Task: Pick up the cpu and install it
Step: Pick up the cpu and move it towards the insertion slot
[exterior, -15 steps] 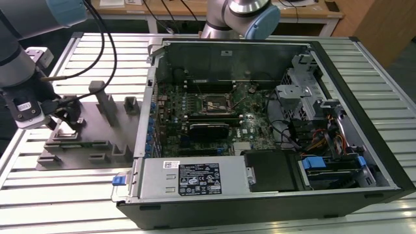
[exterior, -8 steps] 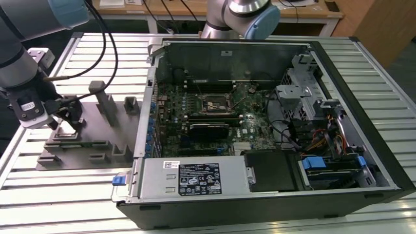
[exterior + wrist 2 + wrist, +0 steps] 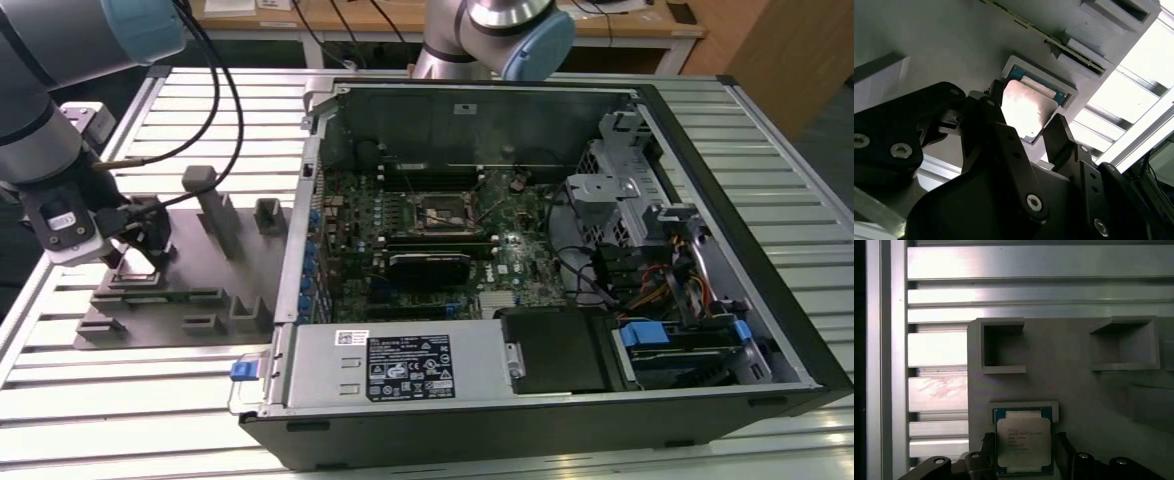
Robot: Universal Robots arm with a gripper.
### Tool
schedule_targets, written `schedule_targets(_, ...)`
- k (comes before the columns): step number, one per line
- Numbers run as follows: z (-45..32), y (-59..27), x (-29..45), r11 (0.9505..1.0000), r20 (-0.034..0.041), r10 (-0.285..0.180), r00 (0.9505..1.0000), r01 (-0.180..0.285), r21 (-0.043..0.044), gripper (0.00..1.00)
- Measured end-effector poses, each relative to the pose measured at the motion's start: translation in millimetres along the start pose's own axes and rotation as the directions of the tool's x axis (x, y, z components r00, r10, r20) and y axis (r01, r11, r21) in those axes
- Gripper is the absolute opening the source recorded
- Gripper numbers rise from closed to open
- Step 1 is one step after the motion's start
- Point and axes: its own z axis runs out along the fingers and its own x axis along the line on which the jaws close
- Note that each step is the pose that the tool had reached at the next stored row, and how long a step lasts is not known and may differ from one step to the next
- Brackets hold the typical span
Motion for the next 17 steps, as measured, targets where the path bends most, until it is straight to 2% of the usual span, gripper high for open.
schedule_targets(6, 0.9, 1.0, 0.6, 1.0, 0.0004, 0.0, 1.0, 0.0, 0.0043, 0.59)
schedule_targets(14, 0.9, 1.0, 0.6, 1.0, 0.0004, 0.0, 1.0, 0.0, 0.0046, 0.6)
schedule_targets(15, 0.9, 1.0, 0.6, 1.0, 0.0004, 0.0, 1.0, 0.0, 0.0045, 0.66)
schedule_targets(17, 1.0, 1.1, 0.6, 1.0, 0.0004, 0.0, 1.0, 0.0, 0.0046, 0.66)
